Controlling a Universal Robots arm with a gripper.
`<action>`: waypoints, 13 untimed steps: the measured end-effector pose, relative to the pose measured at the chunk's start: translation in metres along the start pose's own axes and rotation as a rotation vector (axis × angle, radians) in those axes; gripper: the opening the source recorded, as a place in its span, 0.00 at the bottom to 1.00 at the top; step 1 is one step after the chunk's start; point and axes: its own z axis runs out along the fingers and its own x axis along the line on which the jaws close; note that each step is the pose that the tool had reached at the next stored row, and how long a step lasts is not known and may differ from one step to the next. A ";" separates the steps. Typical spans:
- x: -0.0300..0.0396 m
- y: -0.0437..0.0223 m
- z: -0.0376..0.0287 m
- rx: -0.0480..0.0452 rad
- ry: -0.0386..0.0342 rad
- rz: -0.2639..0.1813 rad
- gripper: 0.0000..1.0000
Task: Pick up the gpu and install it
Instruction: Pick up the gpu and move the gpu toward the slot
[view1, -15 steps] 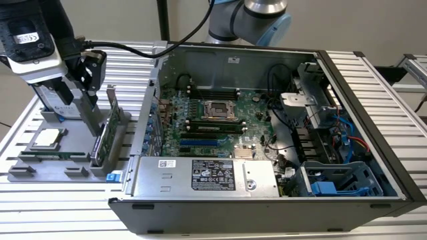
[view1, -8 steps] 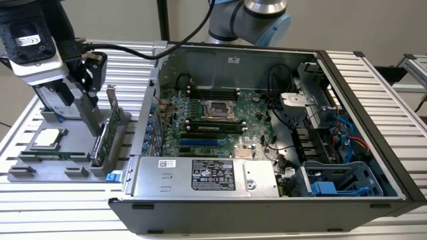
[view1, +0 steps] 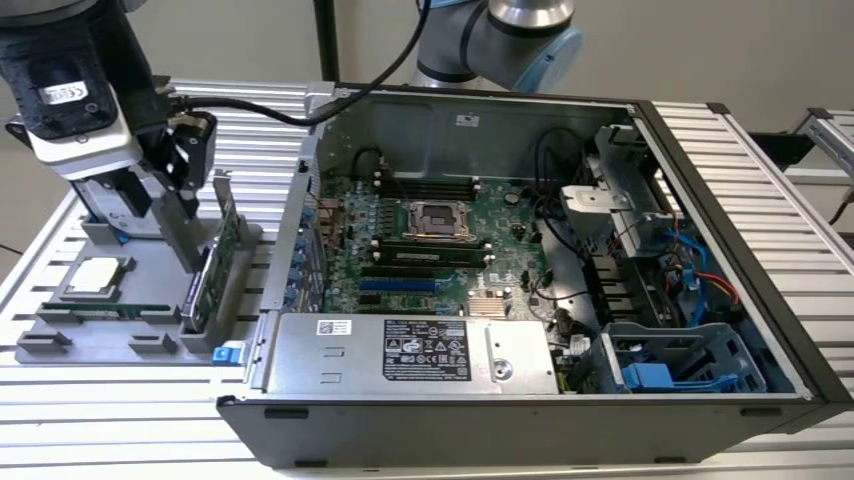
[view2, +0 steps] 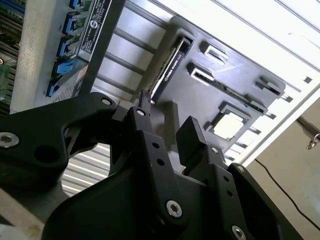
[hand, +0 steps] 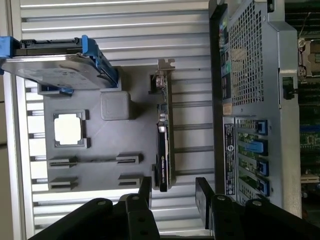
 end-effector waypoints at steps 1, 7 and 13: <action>0.0000 0.0000 0.0008 -0.0001 -0.0006 0.000 1.00; 0.0001 -0.0003 0.0049 -0.0005 -0.0091 -0.001 1.00; 0.0002 -0.0003 0.0067 -0.0009 -0.0145 -0.001 1.00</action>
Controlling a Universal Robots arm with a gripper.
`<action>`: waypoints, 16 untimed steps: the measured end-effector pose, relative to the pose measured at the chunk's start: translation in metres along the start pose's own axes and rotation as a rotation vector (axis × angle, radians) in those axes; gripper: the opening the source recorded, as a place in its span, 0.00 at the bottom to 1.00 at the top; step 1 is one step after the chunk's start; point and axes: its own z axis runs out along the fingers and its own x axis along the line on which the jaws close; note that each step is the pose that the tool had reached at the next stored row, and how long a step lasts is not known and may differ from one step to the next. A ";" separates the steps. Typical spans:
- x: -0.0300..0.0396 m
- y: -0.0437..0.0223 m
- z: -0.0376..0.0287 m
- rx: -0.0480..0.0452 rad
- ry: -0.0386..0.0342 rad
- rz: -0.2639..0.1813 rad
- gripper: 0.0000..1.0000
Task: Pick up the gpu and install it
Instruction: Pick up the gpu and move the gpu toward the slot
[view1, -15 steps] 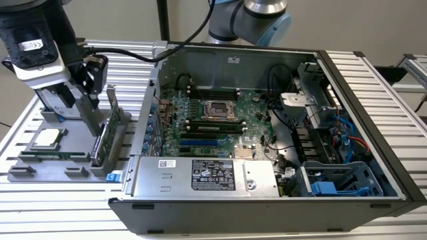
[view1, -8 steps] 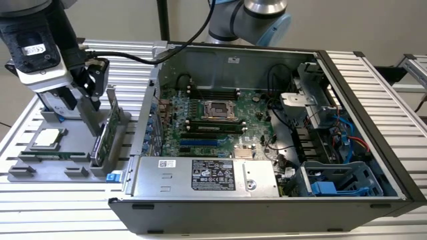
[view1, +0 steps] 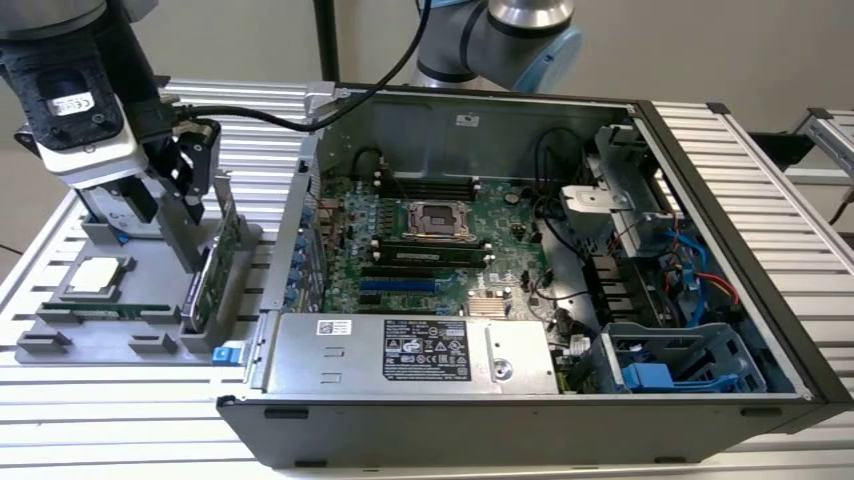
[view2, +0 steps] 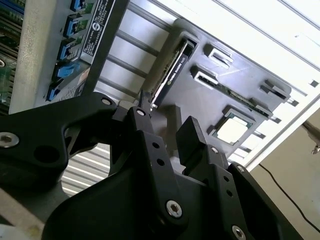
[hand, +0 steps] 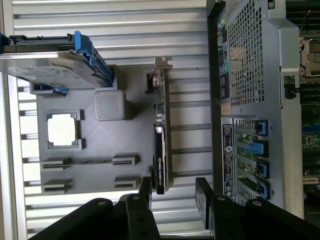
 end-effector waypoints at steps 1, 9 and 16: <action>0.0000 0.0000 0.0001 -0.0001 -0.0001 0.000 1.00; 0.0001 -0.0002 0.0031 -0.0001 -0.0001 0.000 1.00; 0.0003 -0.0004 0.0070 -0.0001 -0.0001 0.000 1.00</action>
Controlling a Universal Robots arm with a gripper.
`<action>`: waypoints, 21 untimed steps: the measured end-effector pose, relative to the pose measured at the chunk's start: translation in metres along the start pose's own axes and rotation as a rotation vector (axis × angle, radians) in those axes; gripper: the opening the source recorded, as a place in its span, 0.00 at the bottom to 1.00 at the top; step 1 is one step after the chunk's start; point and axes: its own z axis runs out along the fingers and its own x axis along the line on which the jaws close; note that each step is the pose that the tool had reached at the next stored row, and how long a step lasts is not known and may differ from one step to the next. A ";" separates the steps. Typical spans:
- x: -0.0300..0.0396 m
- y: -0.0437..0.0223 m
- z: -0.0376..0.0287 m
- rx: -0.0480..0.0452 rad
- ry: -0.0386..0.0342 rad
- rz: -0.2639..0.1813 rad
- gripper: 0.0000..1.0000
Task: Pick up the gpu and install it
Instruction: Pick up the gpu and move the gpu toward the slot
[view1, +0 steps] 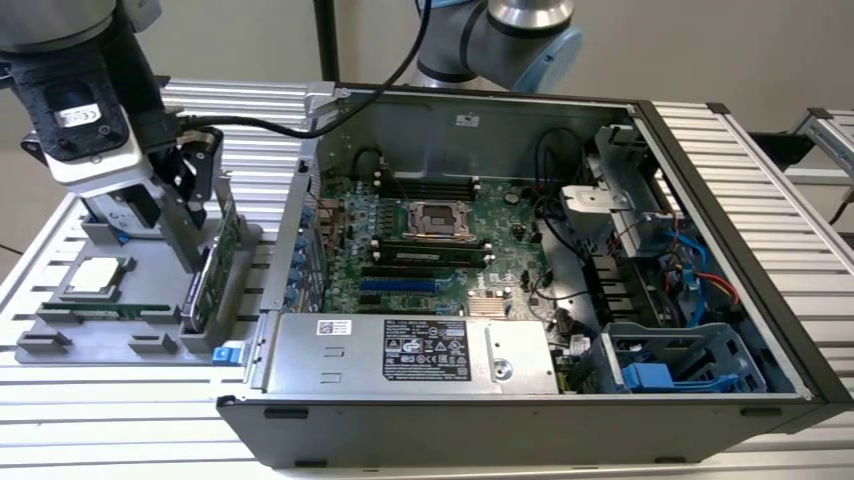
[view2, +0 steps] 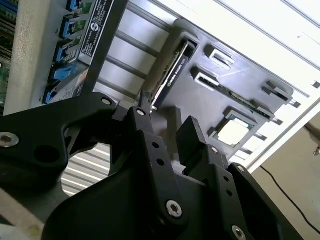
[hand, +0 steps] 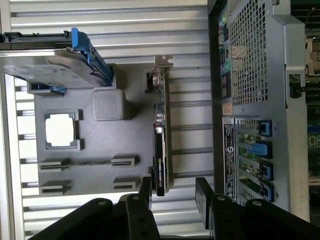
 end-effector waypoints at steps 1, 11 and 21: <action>0.0000 0.0000 0.0006 0.0001 0.0000 0.000 1.00; 0.0003 -0.0003 0.0062 0.0001 0.0000 0.000 1.00; 0.0004 -0.0006 0.0110 0.0001 0.0001 0.000 1.00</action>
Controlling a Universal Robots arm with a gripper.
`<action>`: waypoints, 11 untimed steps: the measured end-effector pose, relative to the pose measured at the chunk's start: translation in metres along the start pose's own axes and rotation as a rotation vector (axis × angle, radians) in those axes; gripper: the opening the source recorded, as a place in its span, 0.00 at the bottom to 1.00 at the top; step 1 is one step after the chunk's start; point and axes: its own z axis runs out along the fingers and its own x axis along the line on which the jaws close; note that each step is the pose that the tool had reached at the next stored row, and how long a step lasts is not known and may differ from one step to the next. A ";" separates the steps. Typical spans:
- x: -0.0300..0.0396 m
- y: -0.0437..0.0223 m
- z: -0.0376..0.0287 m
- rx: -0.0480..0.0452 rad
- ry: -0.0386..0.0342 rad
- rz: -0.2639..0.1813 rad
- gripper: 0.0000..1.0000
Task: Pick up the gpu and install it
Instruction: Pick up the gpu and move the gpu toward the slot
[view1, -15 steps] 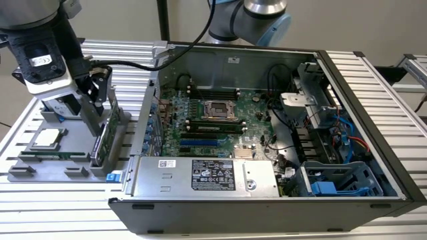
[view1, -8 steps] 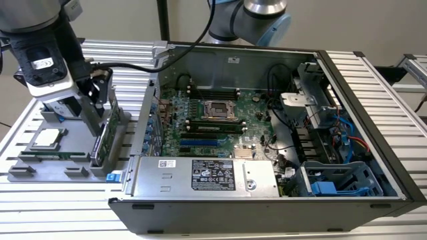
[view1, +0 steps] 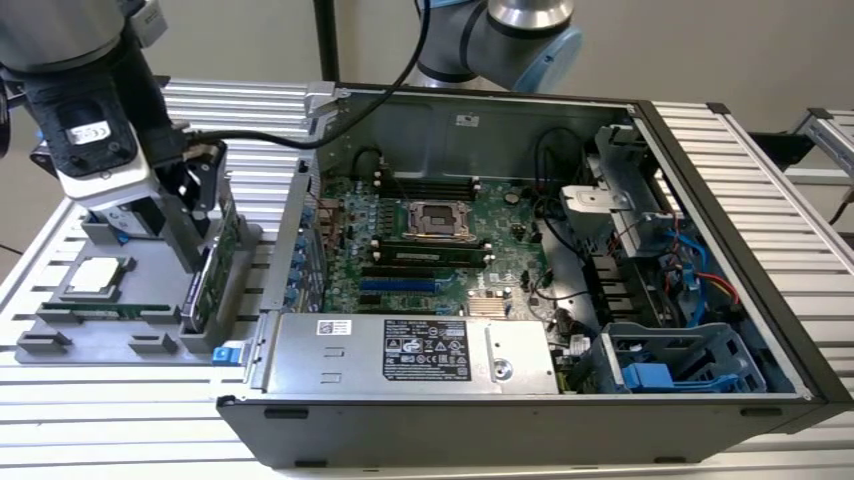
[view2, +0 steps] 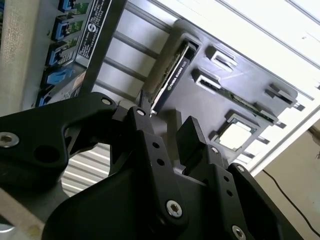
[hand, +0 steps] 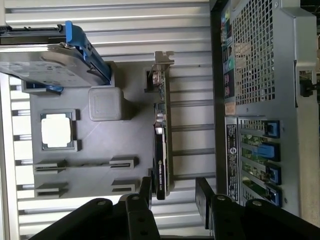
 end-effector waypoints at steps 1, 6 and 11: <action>0.0000 0.0000 0.0005 -0.0001 0.0000 0.000 1.00; 0.0001 -0.0001 0.0028 0.0000 0.0000 0.000 1.00; 0.0002 -0.0002 0.0050 0.0000 0.0000 0.000 1.00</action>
